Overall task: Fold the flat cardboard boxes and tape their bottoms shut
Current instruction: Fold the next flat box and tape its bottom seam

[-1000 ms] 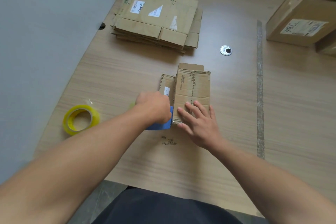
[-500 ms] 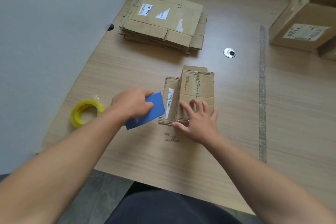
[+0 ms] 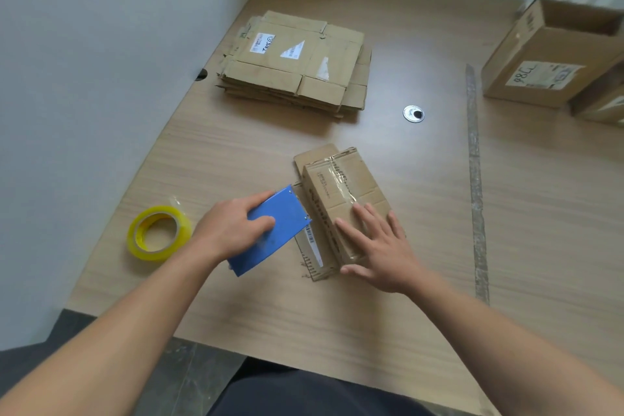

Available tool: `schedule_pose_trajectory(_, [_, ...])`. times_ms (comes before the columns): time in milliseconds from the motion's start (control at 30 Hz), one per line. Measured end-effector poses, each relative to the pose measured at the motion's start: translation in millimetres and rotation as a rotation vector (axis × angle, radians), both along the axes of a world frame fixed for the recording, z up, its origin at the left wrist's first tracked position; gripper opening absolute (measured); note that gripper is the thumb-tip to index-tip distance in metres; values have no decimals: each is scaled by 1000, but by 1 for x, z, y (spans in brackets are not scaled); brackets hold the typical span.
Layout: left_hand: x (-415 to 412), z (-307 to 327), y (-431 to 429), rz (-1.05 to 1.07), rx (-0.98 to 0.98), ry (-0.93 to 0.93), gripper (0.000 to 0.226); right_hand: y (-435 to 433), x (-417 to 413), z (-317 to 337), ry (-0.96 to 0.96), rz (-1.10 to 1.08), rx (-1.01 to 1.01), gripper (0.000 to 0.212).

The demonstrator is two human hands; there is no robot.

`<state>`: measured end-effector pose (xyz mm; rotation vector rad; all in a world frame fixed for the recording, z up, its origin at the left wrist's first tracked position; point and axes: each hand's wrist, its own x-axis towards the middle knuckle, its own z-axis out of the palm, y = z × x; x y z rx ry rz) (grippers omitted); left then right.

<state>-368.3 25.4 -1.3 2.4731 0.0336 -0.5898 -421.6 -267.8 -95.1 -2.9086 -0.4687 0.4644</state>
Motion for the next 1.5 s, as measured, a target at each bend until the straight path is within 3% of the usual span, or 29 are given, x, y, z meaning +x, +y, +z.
schedule_pose_trajectory(167, [-1,6,-8,-40,-10,19,51,-20,12,13,0,83,6,69])
schedule_pose_trajectory(400, [0,17,-25,-87,-2,6,49,-28,15,18,-173,246,14,71])
schedule_pose_trajectory(700, [2,16,-22,-52,76,-37,58,-37,14,26,-205,229,-26,74])
schedule_pose_trajectory(900, [1,15,-17,-25,68,-76,50,-51,40,37,56,228,-127,76])
schedule_pose_trajectory(967, [0,15,-19,-18,66,-87,50,-45,48,42,90,163,-81,78])
schedule_pose_trajectory(1100, [-2,14,-22,-9,50,-106,51,-8,46,36,5,-169,1,84])
schedule_pose_trajectory(1200, [-2,14,-24,-24,72,-109,52,17,37,24,94,-359,38,90])
schedule_pose_trajectory(1367, [1,11,-23,-37,102,-110,51,13,27,15,82,-279,-18,81])
schedule_pose_trajectory(1500, [1,7,-20,-40,89,-113,53,-21,17,23,134,-235,-25,91])
